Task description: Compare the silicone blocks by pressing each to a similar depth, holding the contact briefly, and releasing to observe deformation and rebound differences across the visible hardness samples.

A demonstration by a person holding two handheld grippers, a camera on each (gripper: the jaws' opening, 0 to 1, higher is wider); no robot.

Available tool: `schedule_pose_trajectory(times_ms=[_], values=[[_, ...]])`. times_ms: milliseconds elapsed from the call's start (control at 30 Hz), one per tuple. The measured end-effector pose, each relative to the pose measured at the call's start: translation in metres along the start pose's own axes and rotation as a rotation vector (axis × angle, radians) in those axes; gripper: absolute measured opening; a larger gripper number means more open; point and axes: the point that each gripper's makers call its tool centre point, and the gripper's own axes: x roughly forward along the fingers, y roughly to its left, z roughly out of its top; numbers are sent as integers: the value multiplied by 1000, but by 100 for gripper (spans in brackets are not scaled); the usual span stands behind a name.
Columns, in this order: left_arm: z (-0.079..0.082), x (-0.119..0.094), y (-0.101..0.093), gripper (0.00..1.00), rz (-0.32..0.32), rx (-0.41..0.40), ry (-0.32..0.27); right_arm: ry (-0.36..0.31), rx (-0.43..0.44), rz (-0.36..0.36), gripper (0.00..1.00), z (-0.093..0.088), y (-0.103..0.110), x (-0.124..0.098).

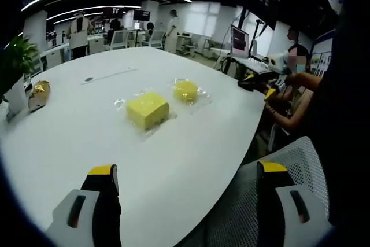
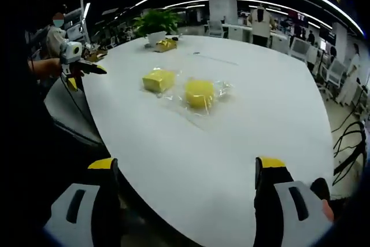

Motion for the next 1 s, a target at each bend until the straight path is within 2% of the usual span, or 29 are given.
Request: schedule_pose_trajectory(times_ms=[100, 200, 300, 367, 400, 467, 600, 733, 767, 800, 900, 1000], values=[[0, 4, -3, 98, -12, 4, 19, -7, -4, -1, 93, 1, 3, -1], [3, 3, 1, 95, 7, 35, 29, -10, -5, -5, 93, 1, 4, -2], [15, 3, 0, 96, -8, -54, -5, -70, 30, 20, 96, 11, 10, -5], [32, 5, -3, 96, -43, -166, -78, -95, 49, 25, 96, 15, 11, -7], [41, 7, -1, 95, -53, -249, -118, -106, 52, 22, 96, 16, 11, -7], [51, 12, -1, 93, -86, -313, -135, -143, 52, 13, 96, 21, 9, -8], [75, 24, 4, 89, -91, -318, -144, -162, 89, 22, 96, 23, 11, -12], [103, 43, 4, 89, -135, -350, -148, -166, 100, 24, 96, 23, 11, -13], [114, 51, 2, 90, -155, -344, -166, -159, 97, 21, 96, 22, 10, -13], [120, 55, 1, 91, -163, -339, -166, -134, 90, 17, 96, 18, 10, -13], [143, 77, -1, 90, -187, -346, -165, -111, 66, 6, 96, 12, 13, -11], [154, 96, 0, 89, -208, -374, -145, -104, 69, 19, 96, 7, 16, -11]])
